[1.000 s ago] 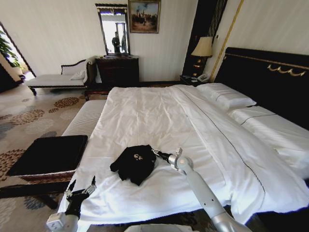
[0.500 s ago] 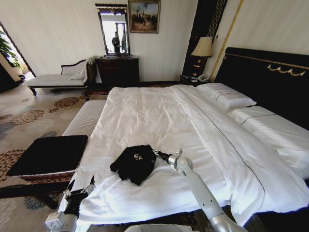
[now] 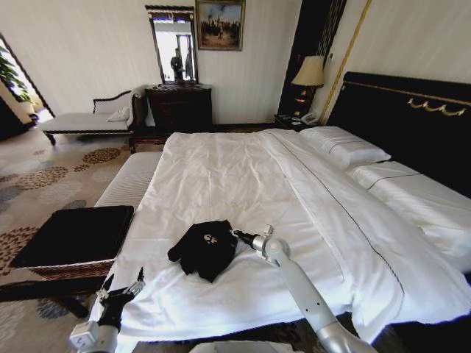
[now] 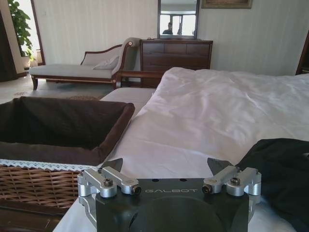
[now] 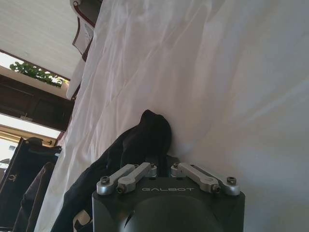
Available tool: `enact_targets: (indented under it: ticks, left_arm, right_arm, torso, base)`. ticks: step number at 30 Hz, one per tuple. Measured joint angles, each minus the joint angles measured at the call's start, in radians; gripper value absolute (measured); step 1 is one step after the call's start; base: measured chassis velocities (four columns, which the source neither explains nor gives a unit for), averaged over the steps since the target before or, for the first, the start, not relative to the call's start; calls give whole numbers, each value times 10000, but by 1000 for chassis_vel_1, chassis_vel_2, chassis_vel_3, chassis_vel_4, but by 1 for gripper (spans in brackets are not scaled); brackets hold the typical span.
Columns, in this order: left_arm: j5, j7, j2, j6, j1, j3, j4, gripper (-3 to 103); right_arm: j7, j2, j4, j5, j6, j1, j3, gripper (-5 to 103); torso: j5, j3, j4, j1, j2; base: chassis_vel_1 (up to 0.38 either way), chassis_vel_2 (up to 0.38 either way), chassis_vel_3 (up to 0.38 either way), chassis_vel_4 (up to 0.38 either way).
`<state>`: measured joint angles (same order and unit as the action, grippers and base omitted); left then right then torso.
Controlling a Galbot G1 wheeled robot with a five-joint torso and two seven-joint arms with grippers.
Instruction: Fold the clothes on the bed and place them into the basket.
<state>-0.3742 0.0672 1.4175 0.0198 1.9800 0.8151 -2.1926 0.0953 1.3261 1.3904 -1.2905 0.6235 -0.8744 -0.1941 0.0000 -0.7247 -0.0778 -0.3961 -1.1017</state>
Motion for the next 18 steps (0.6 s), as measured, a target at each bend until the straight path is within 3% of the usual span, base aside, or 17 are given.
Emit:
enact_targets:
  ticks: [3,13,18]
  left_arm:
    - [-54,8,-19,36,-47,16,40,98]
    - [-466,53,-249,266,-201,23,97,98]
    - [-1148,266,-924,758,-605,-184,201,98]
  right_arm:
    - [6,27,-24,-55,22,24,-32,1]
    - [13,-107,772,104,-54,-225,-111,1]
    - [-74,-360,1296,808,-279,-314,-110,1]
  torso:
    - [0,0,0,0,0]
    - [0,0,1,0,0]
    - [0,0,0,2,0]
  base:
    - [0,0,0,0]
    - [0,0,0,0]
    - [0,0,0,0]
